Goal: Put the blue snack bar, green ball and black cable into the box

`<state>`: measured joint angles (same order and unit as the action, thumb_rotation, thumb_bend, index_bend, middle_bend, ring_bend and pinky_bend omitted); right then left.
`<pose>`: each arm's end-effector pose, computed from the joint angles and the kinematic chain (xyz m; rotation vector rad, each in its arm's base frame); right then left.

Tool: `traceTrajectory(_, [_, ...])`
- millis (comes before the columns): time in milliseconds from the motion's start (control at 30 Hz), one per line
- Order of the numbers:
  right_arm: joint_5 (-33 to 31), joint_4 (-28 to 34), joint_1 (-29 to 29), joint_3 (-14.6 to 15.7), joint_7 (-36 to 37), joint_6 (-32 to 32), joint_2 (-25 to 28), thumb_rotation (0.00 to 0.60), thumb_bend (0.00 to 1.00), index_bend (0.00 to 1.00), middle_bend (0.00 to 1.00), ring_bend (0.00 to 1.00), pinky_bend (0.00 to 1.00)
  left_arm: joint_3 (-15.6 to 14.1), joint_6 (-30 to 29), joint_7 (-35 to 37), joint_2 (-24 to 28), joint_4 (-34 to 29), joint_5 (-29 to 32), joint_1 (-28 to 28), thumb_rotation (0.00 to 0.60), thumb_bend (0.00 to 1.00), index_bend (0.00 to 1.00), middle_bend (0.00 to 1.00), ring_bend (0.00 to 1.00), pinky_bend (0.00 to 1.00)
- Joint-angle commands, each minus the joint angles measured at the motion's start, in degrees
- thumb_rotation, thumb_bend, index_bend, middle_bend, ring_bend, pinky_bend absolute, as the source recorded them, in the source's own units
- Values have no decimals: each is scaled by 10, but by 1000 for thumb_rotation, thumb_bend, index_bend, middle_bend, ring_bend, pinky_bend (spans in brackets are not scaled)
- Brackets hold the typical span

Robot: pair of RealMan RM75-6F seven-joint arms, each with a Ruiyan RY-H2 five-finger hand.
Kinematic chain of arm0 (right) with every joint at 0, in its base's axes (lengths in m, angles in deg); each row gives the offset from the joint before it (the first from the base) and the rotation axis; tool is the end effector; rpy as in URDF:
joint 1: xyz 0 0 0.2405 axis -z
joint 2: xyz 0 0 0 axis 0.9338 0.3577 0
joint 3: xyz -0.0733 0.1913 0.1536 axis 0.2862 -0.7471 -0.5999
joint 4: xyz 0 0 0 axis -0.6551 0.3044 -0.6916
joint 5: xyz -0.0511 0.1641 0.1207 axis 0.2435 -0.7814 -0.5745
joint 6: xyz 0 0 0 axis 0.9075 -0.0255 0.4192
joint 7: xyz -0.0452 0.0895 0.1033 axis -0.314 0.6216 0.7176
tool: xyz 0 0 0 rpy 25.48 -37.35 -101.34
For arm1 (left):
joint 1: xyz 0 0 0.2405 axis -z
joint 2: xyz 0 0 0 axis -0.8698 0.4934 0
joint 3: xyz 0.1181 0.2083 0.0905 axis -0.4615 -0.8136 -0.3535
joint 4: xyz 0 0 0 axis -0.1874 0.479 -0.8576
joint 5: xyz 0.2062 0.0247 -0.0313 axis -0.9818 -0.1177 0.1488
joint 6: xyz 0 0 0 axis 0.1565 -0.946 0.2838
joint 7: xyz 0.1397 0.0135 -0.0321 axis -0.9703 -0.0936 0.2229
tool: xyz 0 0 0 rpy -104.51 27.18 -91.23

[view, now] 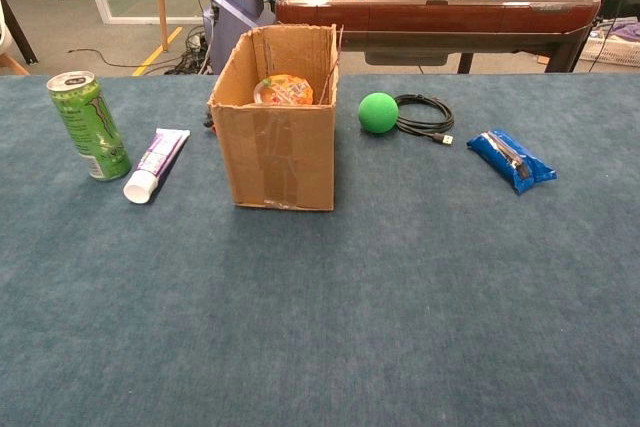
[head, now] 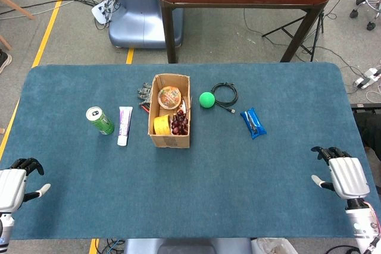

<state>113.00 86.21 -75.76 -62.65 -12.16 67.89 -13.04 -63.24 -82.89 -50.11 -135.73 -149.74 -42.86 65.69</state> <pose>-0.3151 -0.1913 0.1420 1.4745 -0.8657 0.8198 -0.3124 0.1849 0.1566 -1.3928 -0.7893 -0.8713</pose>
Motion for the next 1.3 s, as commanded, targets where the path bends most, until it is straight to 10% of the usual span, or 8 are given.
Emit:
traceTrajectory(33, [1, 0, -1, 1, -2, -2, -1, 600, 9, 321, 455, 325, 480, 0, -2, 1, 0, -1, -1, -1, 600, 76, 578, 461, 374, 682])
traceTrajectory(500, [-8, -7, -14, -12, -16, -7, -10, 600, 10, 339, 501, 372, 495, 0, -6, 9, 5, -5, -2, -4, 600, 76, 578, 461, 374, 682])
traceTrajectory(800, [-48, -4, -65, -36, -71, -82, -6, 600, 62, 358, 748, 614, 708, 0, -12, 10, 7, -8, -6, -6, 600, 76, 577, 461, 374, 682])
traceTrajectory(1033, [-132, -1, -114, -65, -117, -165, -11, 600, 384, 358, 997, 889, 915, 1, -11, 15, 9, -7, -5, -6, 600, 76, 576, 461, 374, 682])
traceTrajectory(1300, [-224, -48, -169, -91, -145, -237, -44, 600, 642, 358, 1000, 1000, 998, 3, -16, 24, 15, -9, -3, -8, 600, 76, 575, 461, 374, 682])
